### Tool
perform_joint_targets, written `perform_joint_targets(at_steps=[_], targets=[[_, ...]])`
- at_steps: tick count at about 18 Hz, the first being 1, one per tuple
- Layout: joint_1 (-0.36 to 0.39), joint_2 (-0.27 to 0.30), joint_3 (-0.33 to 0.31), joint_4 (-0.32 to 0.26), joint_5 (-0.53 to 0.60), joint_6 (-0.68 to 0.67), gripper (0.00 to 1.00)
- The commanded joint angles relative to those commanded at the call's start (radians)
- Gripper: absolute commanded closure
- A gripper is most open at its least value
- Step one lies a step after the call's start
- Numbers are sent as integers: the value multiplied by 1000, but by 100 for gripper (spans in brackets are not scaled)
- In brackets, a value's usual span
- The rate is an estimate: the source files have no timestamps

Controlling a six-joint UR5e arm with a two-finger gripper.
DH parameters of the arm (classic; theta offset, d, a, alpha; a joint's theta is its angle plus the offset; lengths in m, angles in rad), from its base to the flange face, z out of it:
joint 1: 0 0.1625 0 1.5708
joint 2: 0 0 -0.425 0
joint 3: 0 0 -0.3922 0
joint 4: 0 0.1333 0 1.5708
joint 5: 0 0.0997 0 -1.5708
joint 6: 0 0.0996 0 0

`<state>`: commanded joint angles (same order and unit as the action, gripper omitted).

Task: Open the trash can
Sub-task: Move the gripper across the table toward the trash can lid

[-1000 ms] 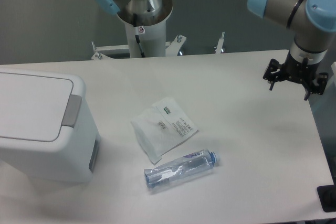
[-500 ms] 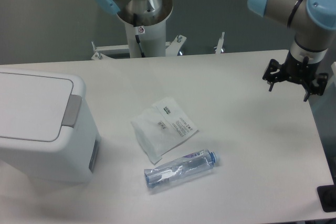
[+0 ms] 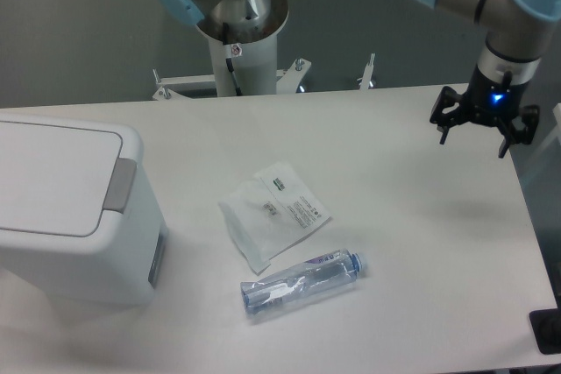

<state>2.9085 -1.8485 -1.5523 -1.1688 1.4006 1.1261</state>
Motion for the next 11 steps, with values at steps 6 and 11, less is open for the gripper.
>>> perform_joint_targets(at_steps=[6, 11], targets=[[-125, 25, 15, -30, 0, -230, 0], [-236, -60, 196, -230, -101, -445, 0]])
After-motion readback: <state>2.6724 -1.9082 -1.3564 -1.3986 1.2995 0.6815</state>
